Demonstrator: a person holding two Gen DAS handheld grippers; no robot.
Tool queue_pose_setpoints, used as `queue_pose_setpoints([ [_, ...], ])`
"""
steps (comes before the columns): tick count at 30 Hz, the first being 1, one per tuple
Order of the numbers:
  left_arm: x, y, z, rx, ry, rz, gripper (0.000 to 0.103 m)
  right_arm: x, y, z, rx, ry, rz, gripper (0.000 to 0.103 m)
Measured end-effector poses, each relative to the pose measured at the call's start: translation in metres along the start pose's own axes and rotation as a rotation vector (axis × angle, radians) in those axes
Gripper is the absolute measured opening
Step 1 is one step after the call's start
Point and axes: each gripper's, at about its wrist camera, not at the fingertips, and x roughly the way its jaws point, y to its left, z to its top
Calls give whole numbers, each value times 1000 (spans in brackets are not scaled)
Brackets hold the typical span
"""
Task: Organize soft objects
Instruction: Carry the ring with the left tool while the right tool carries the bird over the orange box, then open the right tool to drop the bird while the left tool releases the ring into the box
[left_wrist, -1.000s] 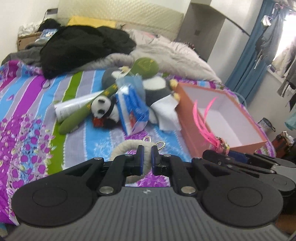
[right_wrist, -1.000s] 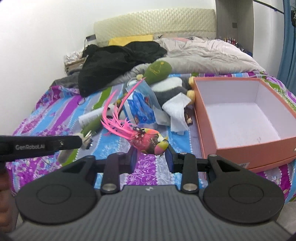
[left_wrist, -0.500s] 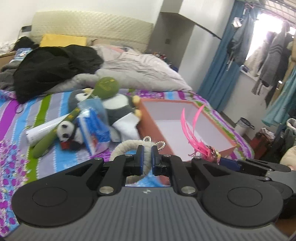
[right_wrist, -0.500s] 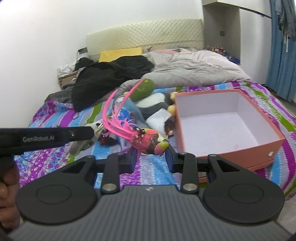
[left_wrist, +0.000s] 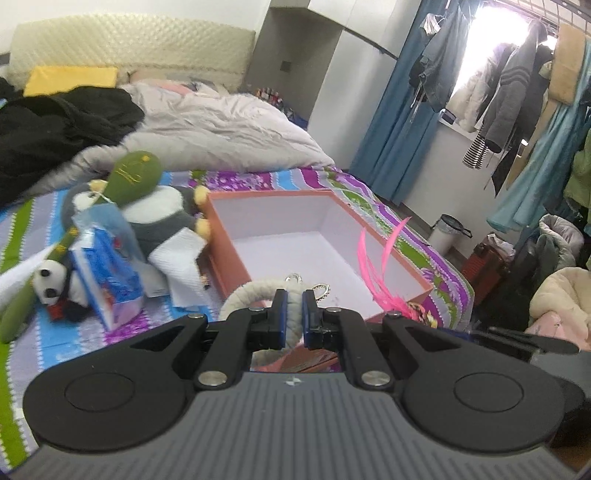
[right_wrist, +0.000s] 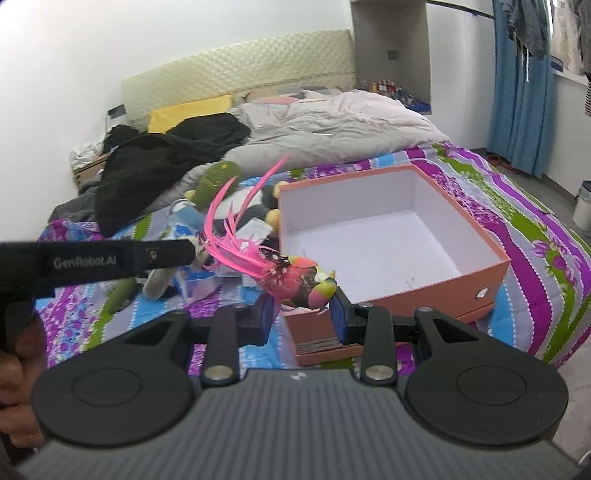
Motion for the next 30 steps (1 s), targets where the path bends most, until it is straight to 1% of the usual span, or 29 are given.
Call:
queue_pose_setpoints([
  [7,78,2,24,6,70,-12,10,50,-30,18,45,40,-19,36],
  [11,124,6,34,4,118,-12,10,90,-47,28,61,88,-27,36],
  [16,181,10,39,0,188,-22,10,137,-69,35,76,153,-39,36],
  [21,228,13,42,3,236,-22,10,178,-89,34,86,205,-50,36],
  [25,252,16,42,9,269,-18,11,196,-97,30,92,230,-57,37],
  [27,257,17,41,20,277,-7,12,201,-99,28,96,240,-55,38],
  [29,261,18,40,34,287,-6,15,203,-101,26,118,246,-48,43],
  [30,263,19,40,36,291,-3,19,202,-101,25,120,245,-45,43],
])
